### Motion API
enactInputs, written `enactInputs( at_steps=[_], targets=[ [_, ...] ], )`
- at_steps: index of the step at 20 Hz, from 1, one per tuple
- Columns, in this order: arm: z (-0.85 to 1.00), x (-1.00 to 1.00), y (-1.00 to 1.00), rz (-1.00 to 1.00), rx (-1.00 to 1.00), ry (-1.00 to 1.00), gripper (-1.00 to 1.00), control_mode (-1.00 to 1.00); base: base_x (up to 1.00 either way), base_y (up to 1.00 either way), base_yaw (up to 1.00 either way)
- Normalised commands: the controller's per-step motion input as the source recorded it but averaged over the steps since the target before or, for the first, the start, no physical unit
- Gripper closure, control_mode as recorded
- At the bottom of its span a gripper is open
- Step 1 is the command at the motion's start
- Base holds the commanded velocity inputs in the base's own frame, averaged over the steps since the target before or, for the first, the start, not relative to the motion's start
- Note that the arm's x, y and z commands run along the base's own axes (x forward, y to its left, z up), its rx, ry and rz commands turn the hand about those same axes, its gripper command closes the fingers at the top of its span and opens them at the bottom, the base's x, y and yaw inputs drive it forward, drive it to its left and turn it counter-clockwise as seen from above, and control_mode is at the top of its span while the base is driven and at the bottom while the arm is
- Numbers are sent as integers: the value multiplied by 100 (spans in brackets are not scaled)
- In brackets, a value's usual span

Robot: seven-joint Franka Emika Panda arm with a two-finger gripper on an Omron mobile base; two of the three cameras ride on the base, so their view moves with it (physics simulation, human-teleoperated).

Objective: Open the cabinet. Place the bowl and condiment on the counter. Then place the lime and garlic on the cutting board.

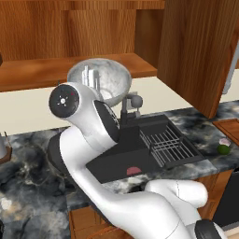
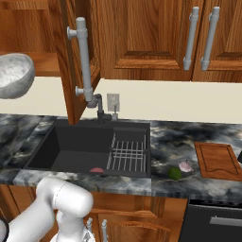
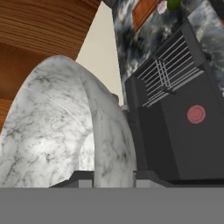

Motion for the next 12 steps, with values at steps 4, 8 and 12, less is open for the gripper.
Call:
enactInputs(
  at_steps=[4, 8, 12],
  targets=[
    [-20, 2, -8, 0, 0, 0, 100, -100, 0, 0, 0],
    [-15, 4, -6, 0, 0, 0, 100, -100, 0, 0, 0],
    [-3, 0, 0, 0, 0, 1, 100, -100, 0, 0, 0]
  ],
)
